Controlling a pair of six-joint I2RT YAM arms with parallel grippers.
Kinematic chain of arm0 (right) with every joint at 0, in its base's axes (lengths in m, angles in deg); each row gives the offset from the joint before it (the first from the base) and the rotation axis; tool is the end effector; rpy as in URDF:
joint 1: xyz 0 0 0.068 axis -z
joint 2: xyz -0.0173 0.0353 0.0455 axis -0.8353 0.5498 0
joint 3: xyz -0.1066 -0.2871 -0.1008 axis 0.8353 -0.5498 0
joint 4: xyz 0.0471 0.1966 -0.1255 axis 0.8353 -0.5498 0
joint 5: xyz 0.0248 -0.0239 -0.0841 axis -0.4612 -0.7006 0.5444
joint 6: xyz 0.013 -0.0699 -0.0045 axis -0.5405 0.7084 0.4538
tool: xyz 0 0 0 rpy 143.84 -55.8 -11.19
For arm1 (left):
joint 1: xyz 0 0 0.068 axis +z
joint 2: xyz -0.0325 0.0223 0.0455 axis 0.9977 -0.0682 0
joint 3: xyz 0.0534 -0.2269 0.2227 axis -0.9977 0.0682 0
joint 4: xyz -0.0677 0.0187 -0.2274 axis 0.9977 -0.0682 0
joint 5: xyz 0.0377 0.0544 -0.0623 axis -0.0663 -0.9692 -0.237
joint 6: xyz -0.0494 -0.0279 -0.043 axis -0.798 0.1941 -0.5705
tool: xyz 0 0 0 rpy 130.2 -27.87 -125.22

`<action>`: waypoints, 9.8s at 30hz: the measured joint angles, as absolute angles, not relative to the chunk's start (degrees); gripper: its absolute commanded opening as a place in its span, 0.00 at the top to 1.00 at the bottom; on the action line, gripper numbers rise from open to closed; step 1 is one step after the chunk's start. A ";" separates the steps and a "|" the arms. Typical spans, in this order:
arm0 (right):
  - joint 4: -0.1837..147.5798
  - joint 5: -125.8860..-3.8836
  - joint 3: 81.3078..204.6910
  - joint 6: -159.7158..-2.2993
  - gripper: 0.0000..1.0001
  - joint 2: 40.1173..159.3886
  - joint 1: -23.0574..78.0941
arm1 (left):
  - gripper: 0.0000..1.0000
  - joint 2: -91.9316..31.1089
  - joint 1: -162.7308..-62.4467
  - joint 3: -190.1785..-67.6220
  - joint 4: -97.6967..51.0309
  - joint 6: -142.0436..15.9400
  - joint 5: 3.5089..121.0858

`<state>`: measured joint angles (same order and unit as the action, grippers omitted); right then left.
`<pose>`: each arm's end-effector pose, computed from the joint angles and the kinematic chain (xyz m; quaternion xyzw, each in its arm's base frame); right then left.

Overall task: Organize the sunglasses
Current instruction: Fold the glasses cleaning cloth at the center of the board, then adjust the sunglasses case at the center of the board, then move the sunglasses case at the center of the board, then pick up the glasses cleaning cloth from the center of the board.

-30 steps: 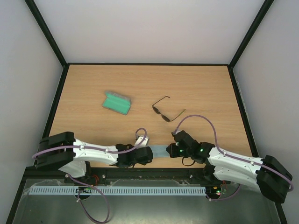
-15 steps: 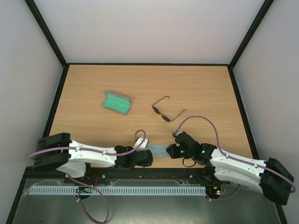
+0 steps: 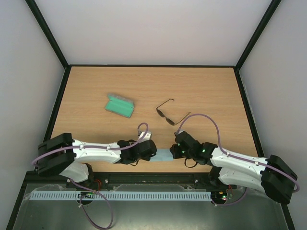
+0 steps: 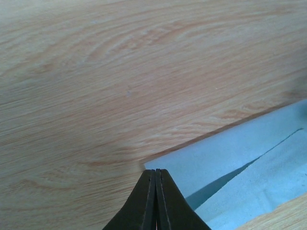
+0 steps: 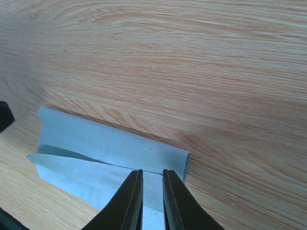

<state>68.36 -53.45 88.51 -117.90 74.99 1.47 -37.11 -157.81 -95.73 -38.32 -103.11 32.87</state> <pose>0.0942 0.1285 0.2109 -0.0773 0.9067 0.2946 0.2918 0.0986 -0.2308 0.2124 0.1110 0.9350 -0.1698 0.2910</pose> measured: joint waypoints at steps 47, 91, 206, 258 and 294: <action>66.81 -51.94 88.51 -117.48 0.86 71.16 1.45 | 0.98 -43.95 -164.61 -97.33 -34.28 -103.48 37.06; 69.95 -54.83 138.63 -107.60 0.44 128.25 4.33 | 0.76 -50.01 -89.66 -102.97 -20.38 -90.91 50.86; 77.21 -34.96 129.34 -109.63 0.83 128.69 0.81 | 0.69 -11.78 -102.69 -91.95 -37.58 -87.66 49.98; 52.14 -43.66 94.81 -131.51 0.64 84.36 -6.49 | 0.47 -21.48 -157.57 -86.23 -39.68 -112.84 39.49; 57.23 -39.20 101.17 -134.99 0.89 96.87 -11.21 | 0.47 -13.88 -157.66 -83.89 -40.09 -112.77 38.55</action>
